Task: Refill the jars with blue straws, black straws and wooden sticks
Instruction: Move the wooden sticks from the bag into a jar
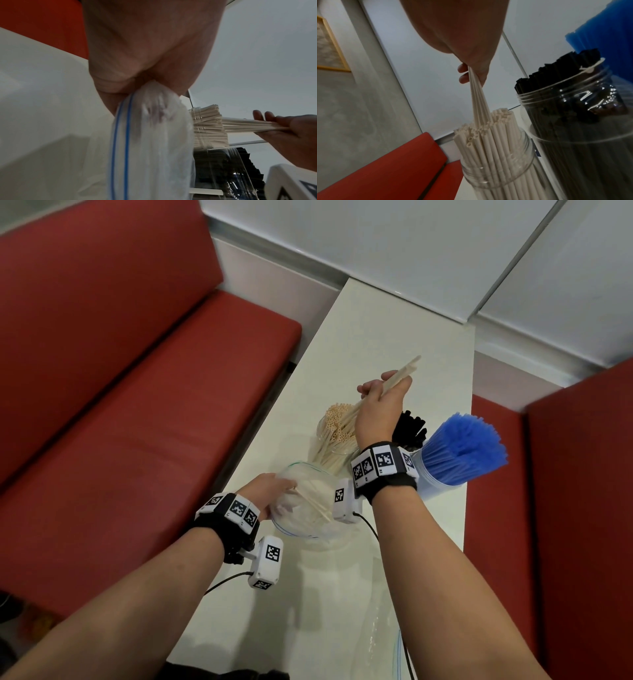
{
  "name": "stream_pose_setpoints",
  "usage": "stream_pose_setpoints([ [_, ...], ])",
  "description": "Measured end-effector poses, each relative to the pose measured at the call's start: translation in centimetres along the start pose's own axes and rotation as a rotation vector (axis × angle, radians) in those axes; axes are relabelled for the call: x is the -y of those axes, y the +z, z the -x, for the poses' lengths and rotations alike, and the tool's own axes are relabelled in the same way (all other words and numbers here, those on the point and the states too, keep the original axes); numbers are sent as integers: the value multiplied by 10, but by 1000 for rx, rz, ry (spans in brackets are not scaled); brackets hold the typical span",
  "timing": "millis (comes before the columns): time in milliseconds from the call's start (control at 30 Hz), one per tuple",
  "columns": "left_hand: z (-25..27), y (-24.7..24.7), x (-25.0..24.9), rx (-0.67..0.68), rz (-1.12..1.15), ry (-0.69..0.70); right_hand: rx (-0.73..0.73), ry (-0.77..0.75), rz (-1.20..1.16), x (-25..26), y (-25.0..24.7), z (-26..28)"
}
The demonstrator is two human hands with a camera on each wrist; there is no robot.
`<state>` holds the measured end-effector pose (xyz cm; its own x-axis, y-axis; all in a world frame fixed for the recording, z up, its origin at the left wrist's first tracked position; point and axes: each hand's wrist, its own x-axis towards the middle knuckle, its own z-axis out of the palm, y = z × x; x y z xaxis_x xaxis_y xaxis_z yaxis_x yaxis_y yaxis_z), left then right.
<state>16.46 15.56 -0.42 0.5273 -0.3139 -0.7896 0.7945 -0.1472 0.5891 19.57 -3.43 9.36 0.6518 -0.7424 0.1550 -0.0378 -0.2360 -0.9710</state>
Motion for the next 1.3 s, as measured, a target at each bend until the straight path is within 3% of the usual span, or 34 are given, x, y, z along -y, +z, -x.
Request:
stream_pose_setpoints([
  [200, 0, 0, 2, -21, -23, -13, 31, -13, 72, -2, 9, -7],
  [400, -1, 3, 0, -53, -41, -26, -176, 53, -24, -8, -2, 1],
  [467, -2, 4, -1, -57, -52, -31, -186, 47, -55, -9, -3, 3],
  [800, 2, 6, 1, -43, -54, -11, 253, 88, 133, -27, -4, 4],
  [1000, 3, 5, -1, -49, -72, -8, 228, -213, -67, 18, 1, -12],
  [1100, 3, 5, 0, -44, -68, -16, 350, -301, 237, 3, 4, -6],
  [1233, 4, 6, 1, -31, -28, -27, 694, -242, 942, -42, 7, 11],
  [1300, 3, 5, 0, -30, -35, -27, 729, -244, 1043, -46, 9, 6],
])
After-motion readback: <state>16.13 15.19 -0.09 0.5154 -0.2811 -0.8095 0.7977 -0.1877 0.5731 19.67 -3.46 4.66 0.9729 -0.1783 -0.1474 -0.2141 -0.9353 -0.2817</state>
